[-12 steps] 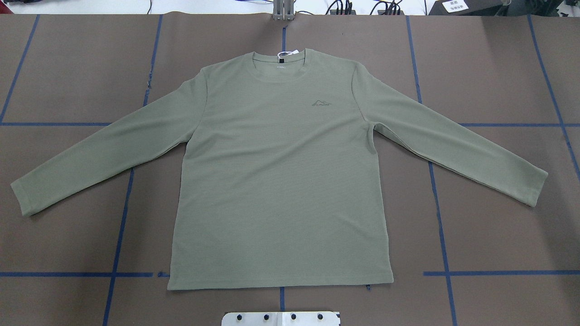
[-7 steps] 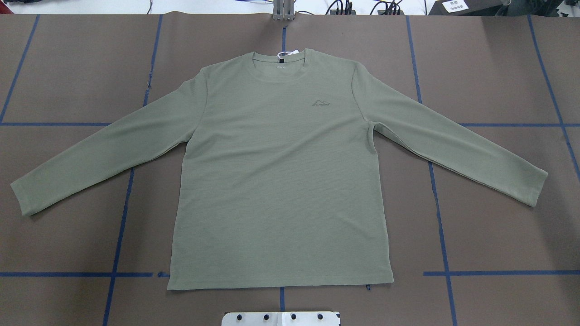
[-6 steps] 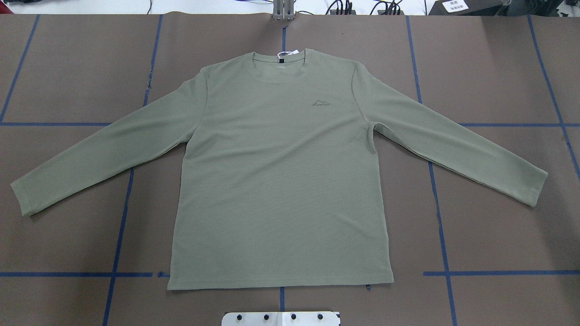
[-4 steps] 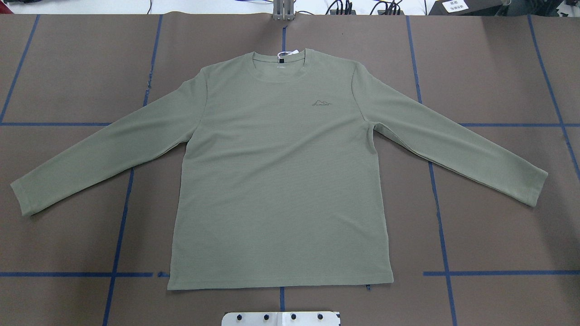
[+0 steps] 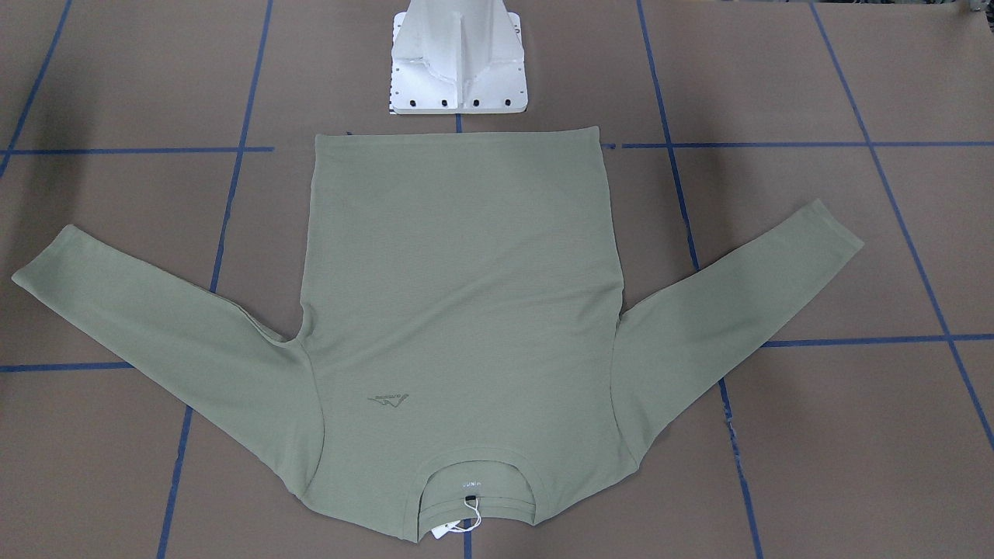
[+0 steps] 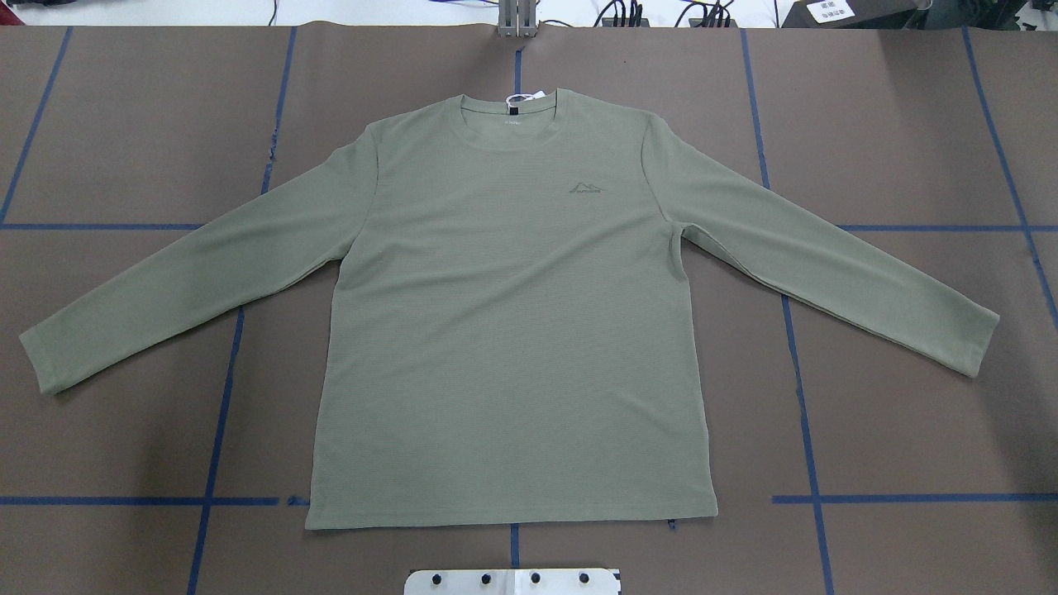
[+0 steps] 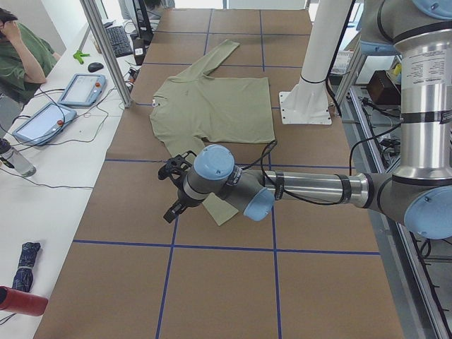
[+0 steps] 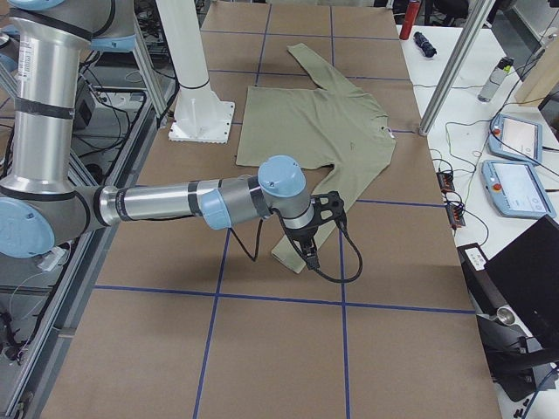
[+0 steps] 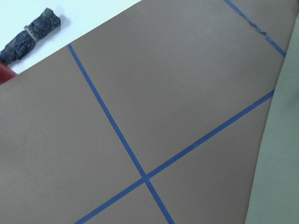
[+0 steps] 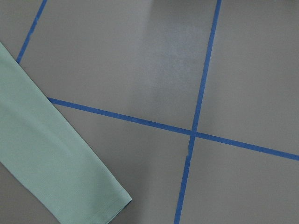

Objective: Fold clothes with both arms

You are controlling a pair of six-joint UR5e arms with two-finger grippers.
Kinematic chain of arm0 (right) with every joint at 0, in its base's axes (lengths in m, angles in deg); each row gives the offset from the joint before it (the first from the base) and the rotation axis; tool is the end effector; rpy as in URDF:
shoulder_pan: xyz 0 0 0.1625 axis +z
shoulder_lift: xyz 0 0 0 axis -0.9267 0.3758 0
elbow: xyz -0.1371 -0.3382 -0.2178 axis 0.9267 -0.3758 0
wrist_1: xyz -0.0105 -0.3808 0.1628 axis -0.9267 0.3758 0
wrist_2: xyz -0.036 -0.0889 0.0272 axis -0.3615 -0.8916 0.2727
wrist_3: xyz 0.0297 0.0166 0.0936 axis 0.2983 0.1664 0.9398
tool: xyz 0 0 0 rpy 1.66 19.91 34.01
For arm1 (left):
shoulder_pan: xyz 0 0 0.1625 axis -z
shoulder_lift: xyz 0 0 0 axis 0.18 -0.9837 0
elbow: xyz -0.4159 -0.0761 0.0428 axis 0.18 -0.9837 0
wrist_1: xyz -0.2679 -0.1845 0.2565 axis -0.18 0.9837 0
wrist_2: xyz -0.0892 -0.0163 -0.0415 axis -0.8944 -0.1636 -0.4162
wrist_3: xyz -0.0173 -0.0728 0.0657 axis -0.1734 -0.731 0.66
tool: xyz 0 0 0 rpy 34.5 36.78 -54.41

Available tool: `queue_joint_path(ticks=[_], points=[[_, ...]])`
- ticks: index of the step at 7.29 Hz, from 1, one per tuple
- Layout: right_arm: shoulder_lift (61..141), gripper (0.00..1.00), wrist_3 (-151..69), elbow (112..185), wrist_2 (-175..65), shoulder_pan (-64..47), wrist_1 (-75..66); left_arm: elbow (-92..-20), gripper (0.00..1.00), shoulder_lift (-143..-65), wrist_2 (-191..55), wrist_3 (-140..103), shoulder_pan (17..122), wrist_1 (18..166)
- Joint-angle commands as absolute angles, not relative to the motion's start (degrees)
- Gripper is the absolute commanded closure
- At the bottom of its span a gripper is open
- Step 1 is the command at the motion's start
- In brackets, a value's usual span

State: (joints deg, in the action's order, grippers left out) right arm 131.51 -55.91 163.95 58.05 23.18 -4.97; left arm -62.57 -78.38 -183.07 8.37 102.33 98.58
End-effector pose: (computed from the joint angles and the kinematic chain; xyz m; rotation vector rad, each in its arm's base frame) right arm 0.0704 -0.4267 0.5541 0.3530 -0.7890 -0.1058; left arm -0.0770 -0.4674 0.5720 0.6691 0.7145 0.4065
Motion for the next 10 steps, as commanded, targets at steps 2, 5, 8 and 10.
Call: queue_joint_path(ticks=[2, 5, 8, 10], points=[[133.22, 0.00, -44.86, 164.42, 57.79, 21.91, -11.68, -61.97, 0.00, -78.50, -183.21, 8.45, 102.39, 100.16], [136.37, 0.01, -14.63, 163.81, 51.42, 9.99, -29.73, -61.89, 0.00, -78.41, -183.21, 8.54, 102.39, 100.95], [137.88, 0.30, -0.32, 160.66, 44.03, 1.10, -37.78, -61.80, 0.00, -78.41, -183.21, 8.54, 102.39, 100.95], [137.01, 0.30, -0.38, 151.13, 41.45, -0.87, -48.87, -61.71, 0.00, -78.41, -183.21, 8.54, 102.39, 100.95]])
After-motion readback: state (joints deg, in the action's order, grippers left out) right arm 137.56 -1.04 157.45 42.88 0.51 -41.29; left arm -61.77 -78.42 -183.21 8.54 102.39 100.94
